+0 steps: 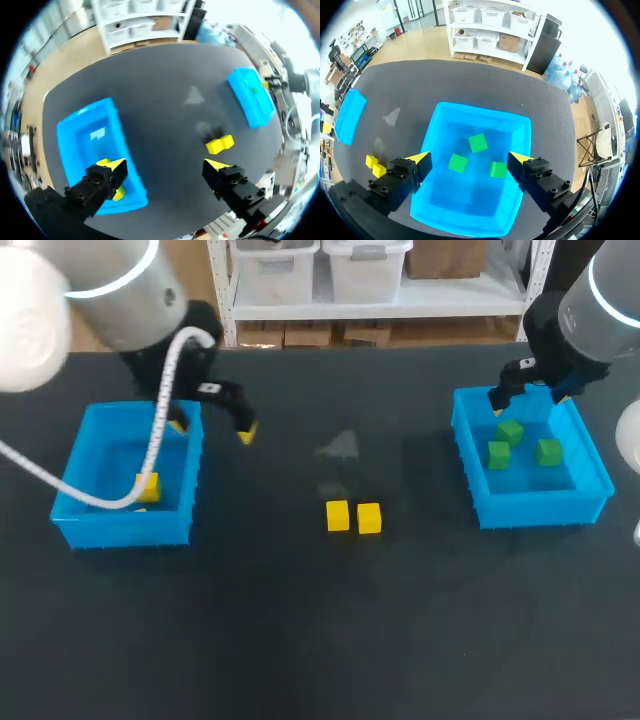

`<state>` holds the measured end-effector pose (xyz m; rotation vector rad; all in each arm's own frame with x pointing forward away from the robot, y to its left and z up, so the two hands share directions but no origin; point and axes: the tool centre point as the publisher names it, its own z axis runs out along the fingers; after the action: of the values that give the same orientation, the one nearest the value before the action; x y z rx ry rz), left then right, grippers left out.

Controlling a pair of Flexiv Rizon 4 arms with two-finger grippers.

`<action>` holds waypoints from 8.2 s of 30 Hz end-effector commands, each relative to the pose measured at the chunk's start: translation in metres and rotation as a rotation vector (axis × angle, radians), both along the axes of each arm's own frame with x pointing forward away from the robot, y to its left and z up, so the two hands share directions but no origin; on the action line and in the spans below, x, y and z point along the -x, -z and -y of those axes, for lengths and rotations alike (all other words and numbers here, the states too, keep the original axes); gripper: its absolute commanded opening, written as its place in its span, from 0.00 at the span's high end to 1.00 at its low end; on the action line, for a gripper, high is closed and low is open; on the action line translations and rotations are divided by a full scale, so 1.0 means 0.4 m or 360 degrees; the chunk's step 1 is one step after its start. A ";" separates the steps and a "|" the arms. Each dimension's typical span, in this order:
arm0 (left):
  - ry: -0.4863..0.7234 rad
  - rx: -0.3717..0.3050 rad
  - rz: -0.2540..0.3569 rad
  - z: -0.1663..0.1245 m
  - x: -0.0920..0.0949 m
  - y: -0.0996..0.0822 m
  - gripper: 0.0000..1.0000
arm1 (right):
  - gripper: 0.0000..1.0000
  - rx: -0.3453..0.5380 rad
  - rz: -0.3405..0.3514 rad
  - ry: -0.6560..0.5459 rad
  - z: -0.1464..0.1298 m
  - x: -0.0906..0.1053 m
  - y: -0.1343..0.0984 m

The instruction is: Put the green cubes in the right bin and the yellow cubes in the left bin.

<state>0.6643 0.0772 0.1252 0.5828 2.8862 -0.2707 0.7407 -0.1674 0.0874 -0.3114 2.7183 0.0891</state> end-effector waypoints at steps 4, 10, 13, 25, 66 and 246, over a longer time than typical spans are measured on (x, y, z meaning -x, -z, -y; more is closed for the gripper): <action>0.0442 -0.0082 -0.0153 0.154 -0.038 0.012 0.00 | 0.00 0.0002 0.0011 0.0005 0.001 0.006 0.000; 0.0819 -0.0106 -0.0220 0.255 -0.034 0.025 0.00 | 0.00 0.0002 0.0011 0.0005 0.001 0.006 0.000; 0.0996 -0.0129 -0.0240 0.300 -0.027 0.027 0.00 | 0.00 0.0002 0.0011 0.0005 0.001 0.006 0.000; 0.1537 -0.0346 -0.0408 0.396 0.003 0.105 0.00 | 0.00 0.0002 0.0011 0.0005 0.001 0.006 0.000; 0.1653 -0.0673 -0.0575 0.433 0.055 0.305 0.00 | 0.00 0.0002 0.0011 0.0005 0.001 0.006 0.000; -0.0110 -0.0309 -0.0675 0.384 0.105 0.295 1.00 | 0.00 0.0002 0.0011 0.0005 0.001 0.006 0.000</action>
<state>0.6219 -0.0765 0.0064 0.5006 3.3627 -0.1161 0.7407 -0.1674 0.0874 -0.3114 2.7183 0.0891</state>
